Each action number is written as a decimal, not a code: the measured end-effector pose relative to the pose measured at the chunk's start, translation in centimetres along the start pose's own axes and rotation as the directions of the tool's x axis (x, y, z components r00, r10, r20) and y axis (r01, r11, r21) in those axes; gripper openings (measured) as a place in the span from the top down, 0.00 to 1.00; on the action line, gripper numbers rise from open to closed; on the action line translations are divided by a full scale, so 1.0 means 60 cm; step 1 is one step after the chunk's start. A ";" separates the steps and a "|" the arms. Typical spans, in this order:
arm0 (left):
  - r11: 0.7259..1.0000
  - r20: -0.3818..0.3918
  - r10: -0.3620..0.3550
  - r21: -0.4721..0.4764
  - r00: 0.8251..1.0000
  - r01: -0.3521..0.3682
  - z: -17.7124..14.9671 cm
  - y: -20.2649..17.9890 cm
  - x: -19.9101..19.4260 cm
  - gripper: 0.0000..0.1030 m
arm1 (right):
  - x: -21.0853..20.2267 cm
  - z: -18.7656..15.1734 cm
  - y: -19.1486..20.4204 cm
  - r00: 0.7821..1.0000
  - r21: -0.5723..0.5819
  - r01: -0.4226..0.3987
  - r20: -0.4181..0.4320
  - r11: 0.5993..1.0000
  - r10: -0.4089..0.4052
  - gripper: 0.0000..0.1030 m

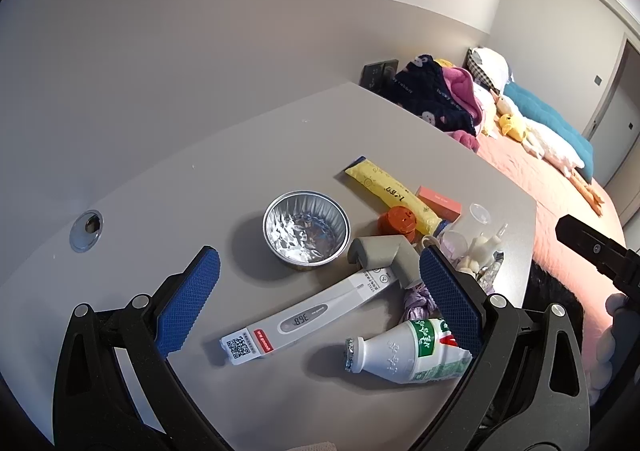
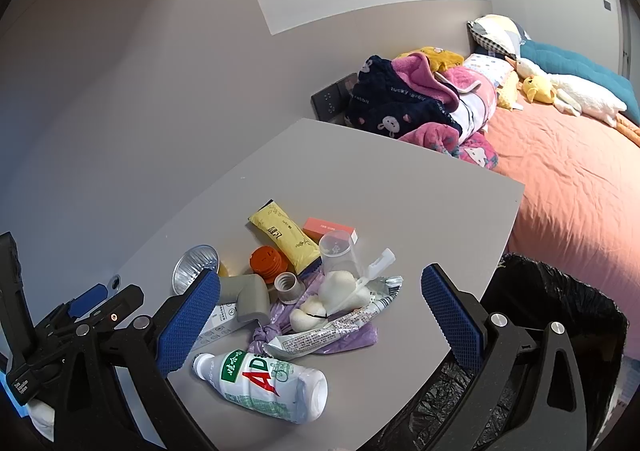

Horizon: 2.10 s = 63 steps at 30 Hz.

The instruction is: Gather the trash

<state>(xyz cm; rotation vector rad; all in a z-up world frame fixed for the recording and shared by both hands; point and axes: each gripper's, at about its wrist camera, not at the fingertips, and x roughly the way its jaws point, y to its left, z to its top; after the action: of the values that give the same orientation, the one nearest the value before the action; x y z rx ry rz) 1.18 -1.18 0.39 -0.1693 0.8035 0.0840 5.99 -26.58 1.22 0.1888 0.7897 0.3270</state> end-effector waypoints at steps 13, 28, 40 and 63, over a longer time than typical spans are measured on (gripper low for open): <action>1.000 0.006 -0.005 0.001 1.000 0.005 0.000 0.000 -0.004 0.06 | 0.000 0.001 0.000 1.000 -0.001 0.001 0.001 1.000 -0.001 0.03; 1.000 0.006 -0.013 0.001 1.000 0.013 0.001 0.002 -0.004 0.06 | -0.002 -0.001 -0.004 1.000 0.003 0.001 -0.001 1.000 -0.001 0.03; 0.999 0.005 -0.035 -0.011 0.999 0.035 0.001 0.010 0.001 0.06 | 0.011 -0.004 -0.007 1.000 0.014 -0.023 -0.017 1.000 0.023 0.03; 0.999 -0.089 -0.034 -0.018 0.995 0.033 0.012 0.044 0.097 0.16 | 0.101 -0.021 -0.027 0.988 0.093 -0.028 -0.149 0.995 0.041 0.32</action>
<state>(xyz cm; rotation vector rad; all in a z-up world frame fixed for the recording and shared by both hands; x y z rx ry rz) 5.34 1.58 -3.65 -0.2027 0.8887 0.0517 9.42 -25.88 -4.11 0.2654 0.9524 0.3414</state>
